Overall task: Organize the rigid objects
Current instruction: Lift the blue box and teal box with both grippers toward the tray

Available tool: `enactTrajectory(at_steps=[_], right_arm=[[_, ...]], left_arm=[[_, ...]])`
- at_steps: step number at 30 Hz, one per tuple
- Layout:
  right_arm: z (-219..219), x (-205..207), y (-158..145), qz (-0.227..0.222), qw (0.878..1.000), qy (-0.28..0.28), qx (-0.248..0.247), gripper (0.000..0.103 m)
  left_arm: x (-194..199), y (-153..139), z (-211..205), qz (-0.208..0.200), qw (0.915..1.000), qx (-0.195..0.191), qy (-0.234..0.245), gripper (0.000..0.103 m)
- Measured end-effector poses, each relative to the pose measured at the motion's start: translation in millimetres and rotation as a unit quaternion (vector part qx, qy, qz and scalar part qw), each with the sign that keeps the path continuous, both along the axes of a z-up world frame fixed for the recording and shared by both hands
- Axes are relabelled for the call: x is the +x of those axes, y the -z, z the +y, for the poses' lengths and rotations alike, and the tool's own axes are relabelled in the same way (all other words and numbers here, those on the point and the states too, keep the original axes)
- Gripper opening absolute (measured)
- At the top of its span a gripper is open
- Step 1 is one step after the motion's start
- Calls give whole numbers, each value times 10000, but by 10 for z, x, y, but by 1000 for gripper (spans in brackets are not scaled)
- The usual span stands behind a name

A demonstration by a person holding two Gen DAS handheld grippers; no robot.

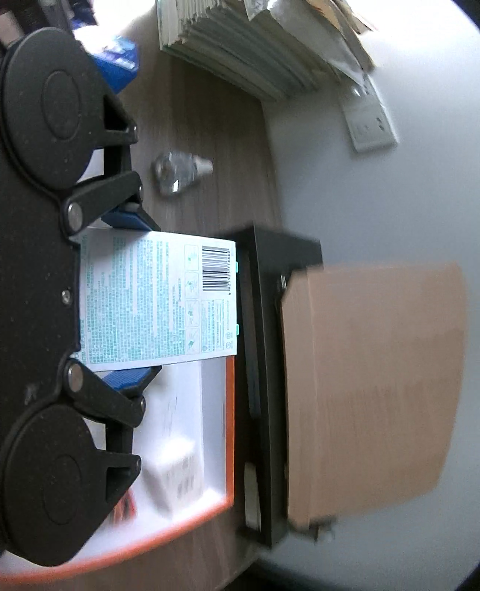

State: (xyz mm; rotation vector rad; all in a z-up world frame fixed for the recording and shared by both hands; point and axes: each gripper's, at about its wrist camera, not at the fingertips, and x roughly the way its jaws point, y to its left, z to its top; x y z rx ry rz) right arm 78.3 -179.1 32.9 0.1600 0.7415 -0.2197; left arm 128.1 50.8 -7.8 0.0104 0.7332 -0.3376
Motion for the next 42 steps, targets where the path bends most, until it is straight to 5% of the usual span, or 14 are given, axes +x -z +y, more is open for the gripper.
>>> enactTrajectory(at_steps=[14, 23, 32, 42], right_arm=[[-892, -849, -325, -434, 9983, -395, -64, 84], [-1155, -1867, -711, -887, 9957, -1, 282, 84], [-1160, -2867, -945, -1214, 9917, 179, 376, 84], [-1334, -3057, -1069, -1272, 9908, 363, 297, 84]], left_arm=[[-854, -442, -378, -499, 9976, 62, -467, 63], [-1630, -967, -297, -901, 9958, 118, 143, 63], [-2340, -1272, -93, -1168, 9929, 38, 226, 63], [-2384, -1208, -492, -1069, 9920, -108, 656, 63]])
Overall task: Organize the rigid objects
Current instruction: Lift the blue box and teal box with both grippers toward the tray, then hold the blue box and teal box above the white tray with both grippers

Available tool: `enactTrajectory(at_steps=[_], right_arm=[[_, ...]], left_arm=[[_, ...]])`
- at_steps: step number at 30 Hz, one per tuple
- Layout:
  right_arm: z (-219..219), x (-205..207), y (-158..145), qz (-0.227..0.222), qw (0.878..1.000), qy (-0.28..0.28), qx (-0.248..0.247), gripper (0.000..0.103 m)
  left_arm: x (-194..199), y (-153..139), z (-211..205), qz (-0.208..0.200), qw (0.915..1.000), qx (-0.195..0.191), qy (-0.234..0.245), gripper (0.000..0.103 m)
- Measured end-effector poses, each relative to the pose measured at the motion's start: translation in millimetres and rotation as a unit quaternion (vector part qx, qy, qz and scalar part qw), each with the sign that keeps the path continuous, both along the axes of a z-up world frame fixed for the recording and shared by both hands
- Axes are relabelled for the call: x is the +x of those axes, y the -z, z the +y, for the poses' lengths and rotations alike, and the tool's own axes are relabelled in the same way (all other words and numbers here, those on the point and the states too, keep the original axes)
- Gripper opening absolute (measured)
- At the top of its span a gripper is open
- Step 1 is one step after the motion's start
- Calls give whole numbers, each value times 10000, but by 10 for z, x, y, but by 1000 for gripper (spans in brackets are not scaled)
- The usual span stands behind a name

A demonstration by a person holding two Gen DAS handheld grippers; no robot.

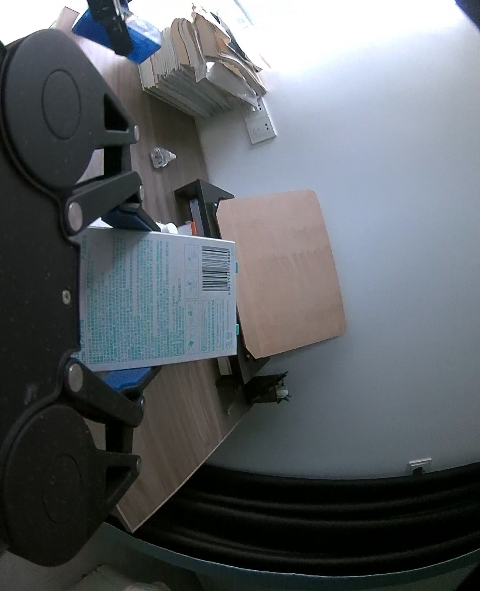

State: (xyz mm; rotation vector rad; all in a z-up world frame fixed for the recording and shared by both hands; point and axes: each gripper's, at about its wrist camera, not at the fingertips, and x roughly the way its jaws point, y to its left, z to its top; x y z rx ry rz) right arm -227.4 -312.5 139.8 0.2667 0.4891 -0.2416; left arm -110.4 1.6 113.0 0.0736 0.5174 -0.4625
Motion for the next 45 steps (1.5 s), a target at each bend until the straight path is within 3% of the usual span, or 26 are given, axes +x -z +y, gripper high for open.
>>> enactTrajectory(at_steps=[7, 16, 27, 45], right_arm=[[-174, 405, 219, 283, 9996, -16, -43, 84], [-343, 1365, 599, 702, 9970, -337, 1, 84], [-373, 2284, 987, 1160, 9892, -886, -156, 84], [-252, 2365, 1124, 1478, 9880, -421, -147, 84]], left_arm=[[301, 211, -529, 196, 9996, 26, 210, 63], [1036, 642, -1286, 656, 9975, 111, 254, 63], [1667, 1026, -1698, 1203, 9922, 317, -41, 63], [1927, 1187, -1774, 1426, 9883, 336, 418, 63]])
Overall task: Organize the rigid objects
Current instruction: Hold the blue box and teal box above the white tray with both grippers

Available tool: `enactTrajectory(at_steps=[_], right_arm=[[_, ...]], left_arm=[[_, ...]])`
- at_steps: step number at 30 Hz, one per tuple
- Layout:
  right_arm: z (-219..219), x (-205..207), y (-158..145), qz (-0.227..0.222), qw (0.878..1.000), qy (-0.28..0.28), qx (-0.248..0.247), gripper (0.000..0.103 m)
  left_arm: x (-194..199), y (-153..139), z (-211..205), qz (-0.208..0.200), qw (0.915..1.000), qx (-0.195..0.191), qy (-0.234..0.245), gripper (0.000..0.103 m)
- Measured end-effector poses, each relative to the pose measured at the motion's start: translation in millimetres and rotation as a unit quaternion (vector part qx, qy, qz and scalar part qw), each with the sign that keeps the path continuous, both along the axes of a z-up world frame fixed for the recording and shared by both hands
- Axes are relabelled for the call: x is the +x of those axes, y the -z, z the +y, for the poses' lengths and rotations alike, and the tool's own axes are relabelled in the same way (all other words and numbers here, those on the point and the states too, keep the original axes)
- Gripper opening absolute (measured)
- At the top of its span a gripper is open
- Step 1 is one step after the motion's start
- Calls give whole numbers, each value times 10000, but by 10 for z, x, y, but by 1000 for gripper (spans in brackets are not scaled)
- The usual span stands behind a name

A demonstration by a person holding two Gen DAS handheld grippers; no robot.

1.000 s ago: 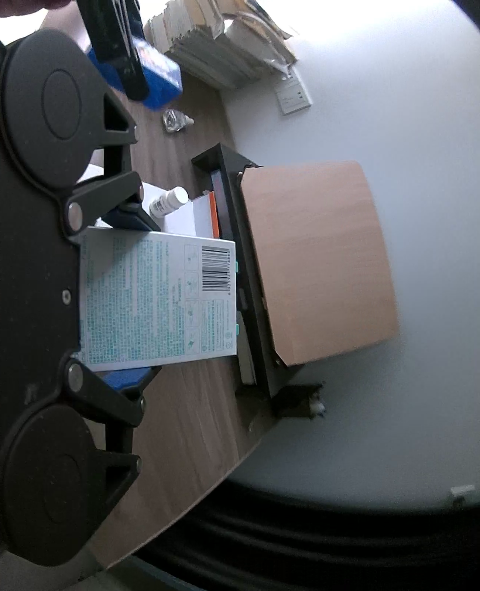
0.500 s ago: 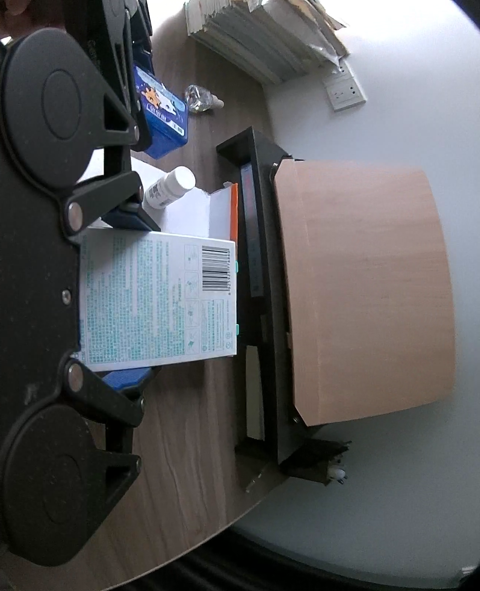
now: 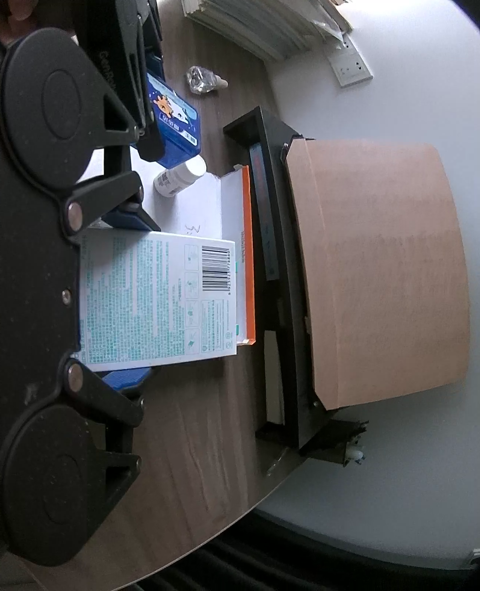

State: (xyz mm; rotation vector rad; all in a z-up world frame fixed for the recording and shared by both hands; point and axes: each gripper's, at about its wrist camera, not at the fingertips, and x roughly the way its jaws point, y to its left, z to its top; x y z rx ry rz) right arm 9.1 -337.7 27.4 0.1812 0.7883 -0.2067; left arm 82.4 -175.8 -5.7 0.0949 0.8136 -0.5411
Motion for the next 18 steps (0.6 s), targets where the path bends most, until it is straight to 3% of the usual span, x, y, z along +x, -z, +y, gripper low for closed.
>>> enactTrajectory(at_steps=[18], right_arm=[[-43, -26, 12, 6, 9999, 99, 83, 84]], left_arm=[[-6, 1, -67, 11, 9999, 13, 114, 63]])
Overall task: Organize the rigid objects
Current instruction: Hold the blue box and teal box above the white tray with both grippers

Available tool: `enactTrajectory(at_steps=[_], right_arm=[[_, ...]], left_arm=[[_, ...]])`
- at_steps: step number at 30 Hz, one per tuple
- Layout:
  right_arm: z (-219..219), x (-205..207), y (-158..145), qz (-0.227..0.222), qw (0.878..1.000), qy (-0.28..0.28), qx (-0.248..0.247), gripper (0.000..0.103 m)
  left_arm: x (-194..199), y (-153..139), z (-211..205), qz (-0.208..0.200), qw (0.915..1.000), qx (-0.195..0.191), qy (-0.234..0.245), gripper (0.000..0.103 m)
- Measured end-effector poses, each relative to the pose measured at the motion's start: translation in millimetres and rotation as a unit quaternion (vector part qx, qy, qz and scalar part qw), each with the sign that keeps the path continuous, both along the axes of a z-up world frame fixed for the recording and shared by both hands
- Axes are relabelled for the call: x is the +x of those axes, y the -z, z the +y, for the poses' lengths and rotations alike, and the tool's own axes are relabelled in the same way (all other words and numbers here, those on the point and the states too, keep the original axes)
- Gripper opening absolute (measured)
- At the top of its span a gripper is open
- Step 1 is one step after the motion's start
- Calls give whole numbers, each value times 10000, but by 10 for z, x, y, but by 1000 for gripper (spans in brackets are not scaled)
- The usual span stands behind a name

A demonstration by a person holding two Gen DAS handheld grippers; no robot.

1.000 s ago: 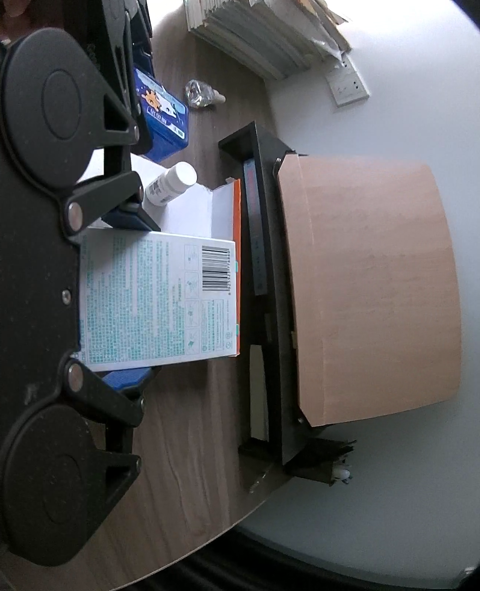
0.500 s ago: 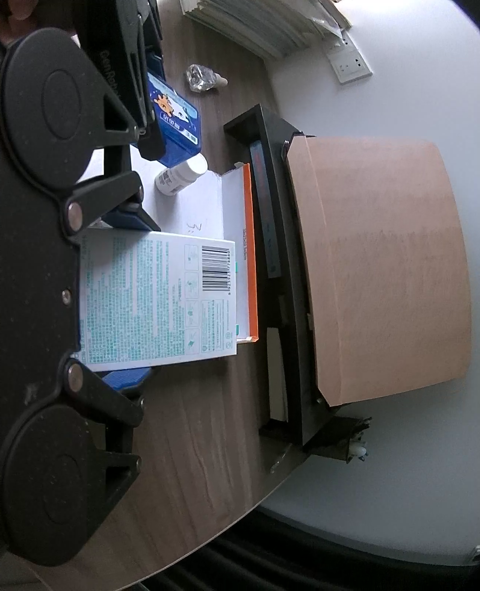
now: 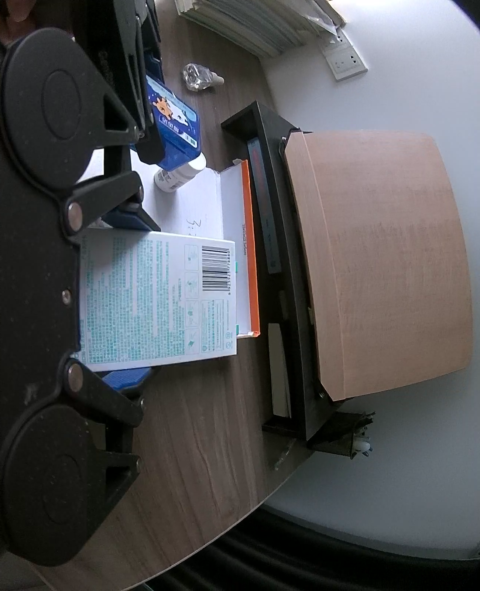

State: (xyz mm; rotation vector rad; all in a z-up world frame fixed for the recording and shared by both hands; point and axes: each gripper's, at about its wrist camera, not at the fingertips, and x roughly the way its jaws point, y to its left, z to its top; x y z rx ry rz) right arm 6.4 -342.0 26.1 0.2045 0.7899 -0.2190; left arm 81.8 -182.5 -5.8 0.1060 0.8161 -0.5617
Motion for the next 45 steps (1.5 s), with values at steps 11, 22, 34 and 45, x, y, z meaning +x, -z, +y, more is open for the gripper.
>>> enactTrajectory(at_steps=[11, 22, 34, 45], right_arm=[[-30, 0, 11, 19, 10000, -62, 57, 84], [-41, 18, 52, 67, 9998, -126, 109, 84], [-71, 52, 78, 91, 9998, -142, 128, 84], [-102, 94, 105, 116, 9997, -139, 131, 84]], left_arm=[[-24, -16, -26, -35, 10000, 30, -21, 63], [-34, 9, -40, 5, 9999, 82, -90, 63], [-22, 31, -92, 40, 9999, 106, -97, 63], [3, 48, -123, 57, 9999, 100, -103, 63]])
